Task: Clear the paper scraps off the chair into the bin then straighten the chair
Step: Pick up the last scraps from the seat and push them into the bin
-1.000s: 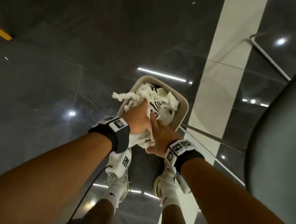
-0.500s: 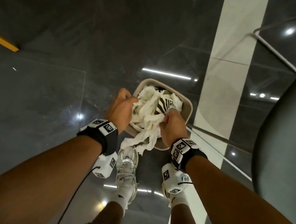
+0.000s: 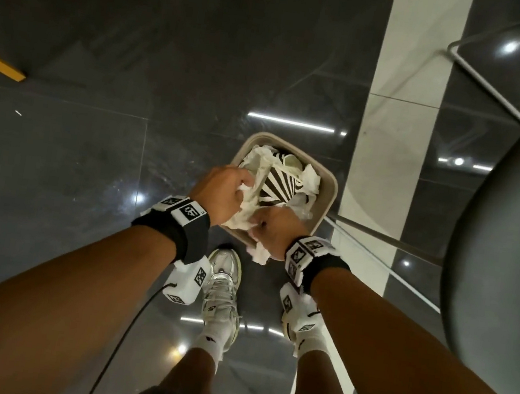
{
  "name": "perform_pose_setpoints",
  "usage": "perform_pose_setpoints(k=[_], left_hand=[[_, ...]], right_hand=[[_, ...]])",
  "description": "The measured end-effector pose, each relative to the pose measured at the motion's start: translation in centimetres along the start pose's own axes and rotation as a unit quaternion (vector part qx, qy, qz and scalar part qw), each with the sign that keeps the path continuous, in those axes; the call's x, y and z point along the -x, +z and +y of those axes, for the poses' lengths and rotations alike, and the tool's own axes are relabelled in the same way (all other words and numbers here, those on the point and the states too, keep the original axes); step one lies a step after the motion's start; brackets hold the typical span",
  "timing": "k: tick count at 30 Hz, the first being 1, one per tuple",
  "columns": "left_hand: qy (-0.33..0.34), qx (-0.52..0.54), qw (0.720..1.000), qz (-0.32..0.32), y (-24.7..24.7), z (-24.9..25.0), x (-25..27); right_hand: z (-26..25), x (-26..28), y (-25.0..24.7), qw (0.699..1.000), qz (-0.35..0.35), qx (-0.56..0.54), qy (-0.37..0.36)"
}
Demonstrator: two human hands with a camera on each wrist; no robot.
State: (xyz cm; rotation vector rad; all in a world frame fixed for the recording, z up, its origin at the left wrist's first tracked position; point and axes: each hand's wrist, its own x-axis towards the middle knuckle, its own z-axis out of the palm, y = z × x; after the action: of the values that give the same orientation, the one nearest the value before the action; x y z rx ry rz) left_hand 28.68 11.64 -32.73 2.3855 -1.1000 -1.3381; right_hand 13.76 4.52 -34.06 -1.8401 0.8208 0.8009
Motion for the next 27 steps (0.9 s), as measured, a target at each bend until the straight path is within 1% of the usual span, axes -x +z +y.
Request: perform_pose_setpoints(k=[1,3,4,5,7,8,9,11,12,13,14,16,17,18,20,21,22,23,24,27], left_hand=[[-0.009,0.006,0.999,-0.032,-0.1,0.3,-0.1],[-0.033,0.025,0.994,-0.098,-0.1,1.0,-0.4],[-0.039,0.030,0.992,-0.117,0.0,1.5,-0.5],[-0.044,0.033,0.990,-0.126,0.1,1.8,-0.6],[-0.051,0.047,0.988,-0.137,0.5,2.1,-1.1],[-0.045,0.046,0.986,-0.153,0.7,2.2,-1.2],[-0.032,0.027,0.983,-0.176,1.2,2.3,-1.3],[0.008,-0.032,0.978,-0.206,2.6,2.3,-1.2],[0.024,-0.065,0.975,-0.213,3.5,2.3,-1.3],[0.032,-0.102,0.971,-0.213,4.1,2.4,-1.3],[0.042,-0.128,0.970,-0.205,4.7,2.4,-1.3],[0.041,-0.164,0.966,-0.197,5.3,2.5,-1.5],[0.032,-0.162,0.964,-0.210,5.3,2.6,-1.5],[0.030,-0.145,0.963,-0.226,5.3,2.6,-1.5],[0.024,-0.075,0.963,-0.258,5.2,2.5,-1.2],[0.022,-0.036,0.963,-0.265,5.0,2.7,-1.0],[0.030,-0.003,0.963,-0.267,4.8,3.0,-1.0],[0.035,0.009,0.965,-0.261,4.7,3.2,-1.0],[0.038,0.010,0.970,-0.240,4.6,3.5,-1.2],[0.036,0.004,0.990,-0.140,4.5,3.7,-1.6]], right_hand=[[0.6,-0.2,-0.4,0.997,0.046,-0.056,0.033],[1.3,-0.6,-1.3,0.973,0.136,-0.154,0.104],[1.4,-0.6,-1.6,0.958,0.150,-0.207,0.129],[1.2,-0.7,-1.9,0.940,0.147,-0.273,0.141],[1.0,-1.1,-1.8,0.892,0.102,-0.413,0.155],[1.3,-1.7,-1.5,0.878,0.081,-0.446,0.156],[2.0,-2.6,-0.9,0.880,0.071,-0.446,0.144],[3.1,-4.0,-0.1,0.913,0.058,-0.383,0.125],[3.6,-4.3,0.0,0.931,0.055,-0.337,0.127],[3.5,-4.2,-0.3,0.941,0.050,-0.304,0.137],[3.4,-3.9,-0.7,0.947,0.042,-0.285,0.144],[3.3,-3.7,-1.4,0.951,0.030,-0.273,0.144],[3.4,-3.8,-1.4,0.950,0.026,-0.278,0.139],[3.3,-3.5,-1.6,0.948,0.026,-0.291,0.130],[4.2,-3.4,-1.3,0.944,0.033,-0.302,0.129],[4.5,-3.2,-1.2,0.943,0.043,-0.303,0.129],[4.6,-2.6,-1.4,0.937,0.048,-0.321,0.127],[4.6,-2.2,-1.5,0.927,0.045,-0.354,0.114],[4.4,-1.5,-2.0,0.911,0.036,-0.398,0.103],[3.9,-0.3,-3.1,0.848,-0.004,-0.521,0.096]])
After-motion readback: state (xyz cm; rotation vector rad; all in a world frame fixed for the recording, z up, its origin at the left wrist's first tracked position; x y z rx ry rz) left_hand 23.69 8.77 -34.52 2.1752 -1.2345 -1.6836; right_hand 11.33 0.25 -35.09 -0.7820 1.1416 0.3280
